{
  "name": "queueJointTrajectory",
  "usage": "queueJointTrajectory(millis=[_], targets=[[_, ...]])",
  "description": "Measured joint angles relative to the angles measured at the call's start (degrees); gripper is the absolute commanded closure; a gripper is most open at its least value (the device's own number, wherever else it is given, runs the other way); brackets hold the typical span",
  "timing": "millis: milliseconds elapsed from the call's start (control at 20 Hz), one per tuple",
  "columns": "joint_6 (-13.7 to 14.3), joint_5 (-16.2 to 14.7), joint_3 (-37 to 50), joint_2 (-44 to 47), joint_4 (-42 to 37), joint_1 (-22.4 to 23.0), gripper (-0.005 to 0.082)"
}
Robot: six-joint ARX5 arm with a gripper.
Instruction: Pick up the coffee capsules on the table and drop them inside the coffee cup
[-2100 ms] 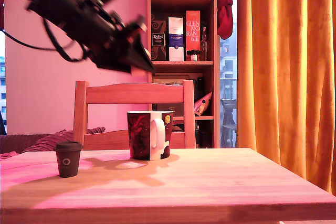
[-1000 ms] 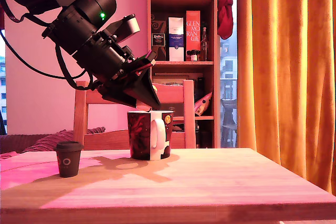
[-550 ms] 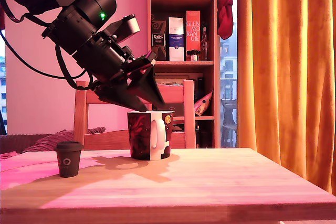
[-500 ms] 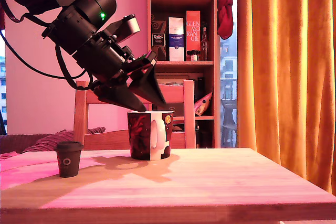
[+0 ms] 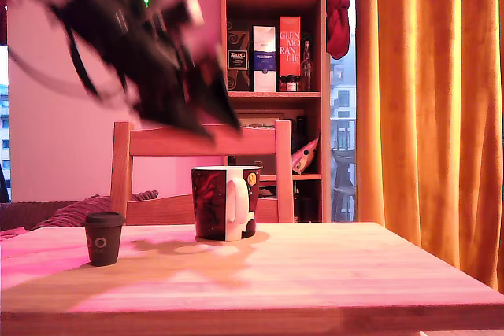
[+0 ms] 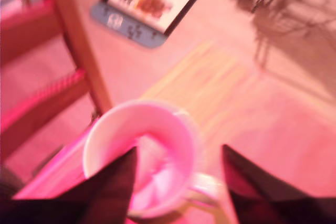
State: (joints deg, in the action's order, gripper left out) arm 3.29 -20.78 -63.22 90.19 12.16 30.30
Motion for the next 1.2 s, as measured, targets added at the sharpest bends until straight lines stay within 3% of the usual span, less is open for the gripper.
queueJointTrajectory(millis=[350, 550, 800, 1200], targets=[[2.91, -0.15, -0.13, -4.79, 2.64, 0.0, 0.0789], [2.91, 1.01, 8.5, -11.82, -1.31, 0.0, 0.0789], [1.31, 2.34, 19.74, -20.46, -9.35, 0.0, 0.0789], [-0.96, 6.51, 32.92, -33.11, -10.6, 0.0, 0.0789]])
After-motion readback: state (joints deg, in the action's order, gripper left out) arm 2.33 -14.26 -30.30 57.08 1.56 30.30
